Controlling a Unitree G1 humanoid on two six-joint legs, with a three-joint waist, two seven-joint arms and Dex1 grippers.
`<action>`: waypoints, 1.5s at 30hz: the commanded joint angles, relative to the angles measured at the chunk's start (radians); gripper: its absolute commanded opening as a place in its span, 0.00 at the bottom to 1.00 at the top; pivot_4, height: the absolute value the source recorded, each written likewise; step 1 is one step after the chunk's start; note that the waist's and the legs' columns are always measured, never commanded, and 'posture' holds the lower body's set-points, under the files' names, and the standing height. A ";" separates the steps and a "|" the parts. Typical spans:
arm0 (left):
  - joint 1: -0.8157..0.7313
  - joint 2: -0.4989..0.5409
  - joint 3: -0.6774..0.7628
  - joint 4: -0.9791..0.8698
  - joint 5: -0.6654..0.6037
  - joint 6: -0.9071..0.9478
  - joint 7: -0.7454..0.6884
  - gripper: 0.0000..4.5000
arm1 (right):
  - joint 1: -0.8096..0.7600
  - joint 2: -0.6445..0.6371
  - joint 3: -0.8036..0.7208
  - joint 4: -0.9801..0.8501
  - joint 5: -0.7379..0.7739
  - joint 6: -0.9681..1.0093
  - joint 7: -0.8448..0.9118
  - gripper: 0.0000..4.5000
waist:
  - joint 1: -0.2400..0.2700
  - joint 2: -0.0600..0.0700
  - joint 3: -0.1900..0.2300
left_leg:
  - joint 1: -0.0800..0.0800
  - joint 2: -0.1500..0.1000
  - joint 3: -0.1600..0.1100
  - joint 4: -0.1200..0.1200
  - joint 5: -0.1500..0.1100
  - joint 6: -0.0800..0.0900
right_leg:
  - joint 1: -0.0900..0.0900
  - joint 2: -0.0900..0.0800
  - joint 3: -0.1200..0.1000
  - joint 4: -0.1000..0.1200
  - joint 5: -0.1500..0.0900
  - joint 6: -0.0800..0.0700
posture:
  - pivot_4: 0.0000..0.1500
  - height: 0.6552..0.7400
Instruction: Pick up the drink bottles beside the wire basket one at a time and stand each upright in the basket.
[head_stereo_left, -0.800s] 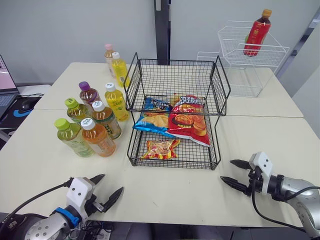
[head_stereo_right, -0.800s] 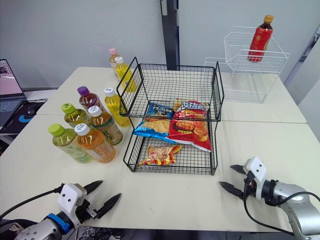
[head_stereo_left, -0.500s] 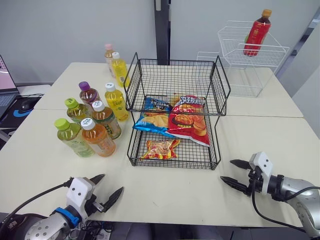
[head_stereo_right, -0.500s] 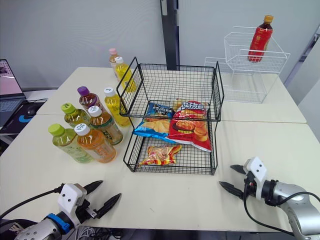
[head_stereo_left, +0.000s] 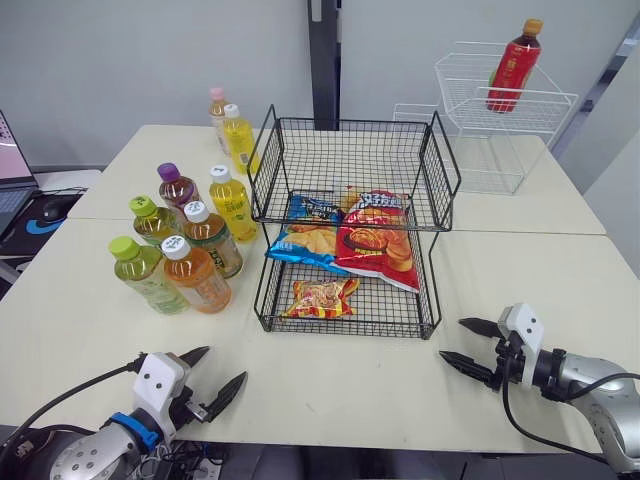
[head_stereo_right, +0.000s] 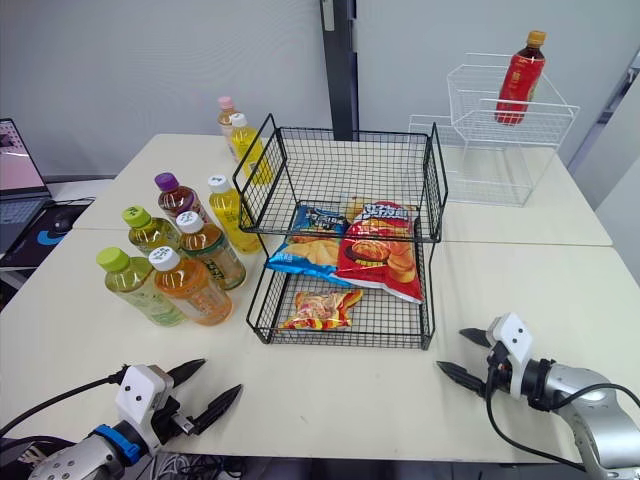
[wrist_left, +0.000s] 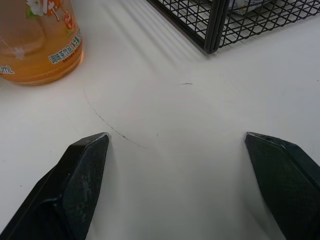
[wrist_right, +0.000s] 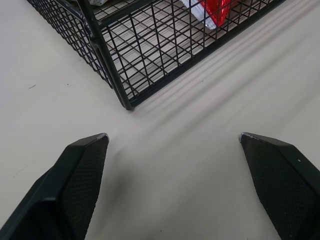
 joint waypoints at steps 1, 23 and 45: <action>0.008 0.005 0.031 0.030 0.000 0.017 0.017 1.00 | -0.005 -0.010 -0.016 -0.005 0.007 0.005 -0.003 1.00 | 0.000 0.000 0.000 | 0.000 0.000 0.000 0.000 0.000 0.000 | 0.000 0.000 0.000 0.000 0.000 0.000 | 1.00 1.00; -0.086 -0.019 0.130 0.126 -0.110 0.032 0.001 1.00 | -0.128 -0.081 -0.225 -0.260 0.221 0.063 -0.010 1.00 | -0.002 -0.001 0.005 | -0.011 0.000 -0.001 0.002 0.000 0.000 | -0.002 0.001 -0.001 0.000 0.001 0.002 | 1.00 1.00; -0.010 -0.080 0.153 0.023 -0.116 0.022 0.066 1.00 | -0.552 0.176 0.116 -0.176 0.266 -0.203 0.234 1.00 | -0.007 -0.004 0.004 | -0.012 0.000 0.001 0.003 0.000 0.002 | -0.002 0.000 0.000 -0.001 0.002 0.002 | 1.00 1.00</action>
